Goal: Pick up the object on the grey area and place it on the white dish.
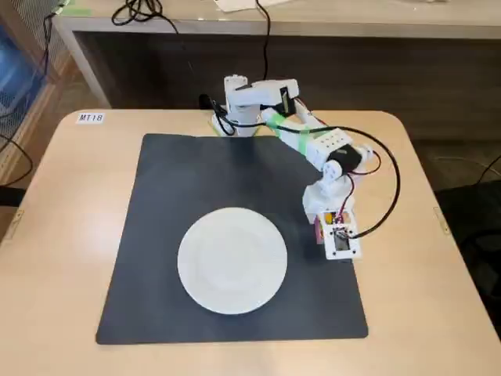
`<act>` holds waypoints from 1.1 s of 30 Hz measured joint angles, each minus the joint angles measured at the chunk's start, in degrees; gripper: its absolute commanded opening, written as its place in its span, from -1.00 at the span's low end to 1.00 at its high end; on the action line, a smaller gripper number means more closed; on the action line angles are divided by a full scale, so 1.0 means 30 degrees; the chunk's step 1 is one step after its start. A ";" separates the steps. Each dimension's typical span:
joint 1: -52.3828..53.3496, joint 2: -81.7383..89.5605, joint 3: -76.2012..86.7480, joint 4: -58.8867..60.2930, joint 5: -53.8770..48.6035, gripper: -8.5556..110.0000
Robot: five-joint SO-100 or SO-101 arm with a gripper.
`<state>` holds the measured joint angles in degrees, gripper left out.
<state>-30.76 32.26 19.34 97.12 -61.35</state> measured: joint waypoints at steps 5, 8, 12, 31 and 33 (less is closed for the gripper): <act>0.0000 -0.1172 -0.1816 0.0029 -0.0146 -0.30; 0.0000 -0.1523 -0.2373 0.0059 -0.0176 -0.31; 0.0176 -0.1934 -0.3105 0.0059 -0.0176 -0.31; 0.0498 -0.2461 -0.4043 0.0059 -0.0176 -0.60; 0.0557 -0.2285 -0.4043 0.0059 -0.0176 -0.60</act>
<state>-29.09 25.40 7.21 97.29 -61.88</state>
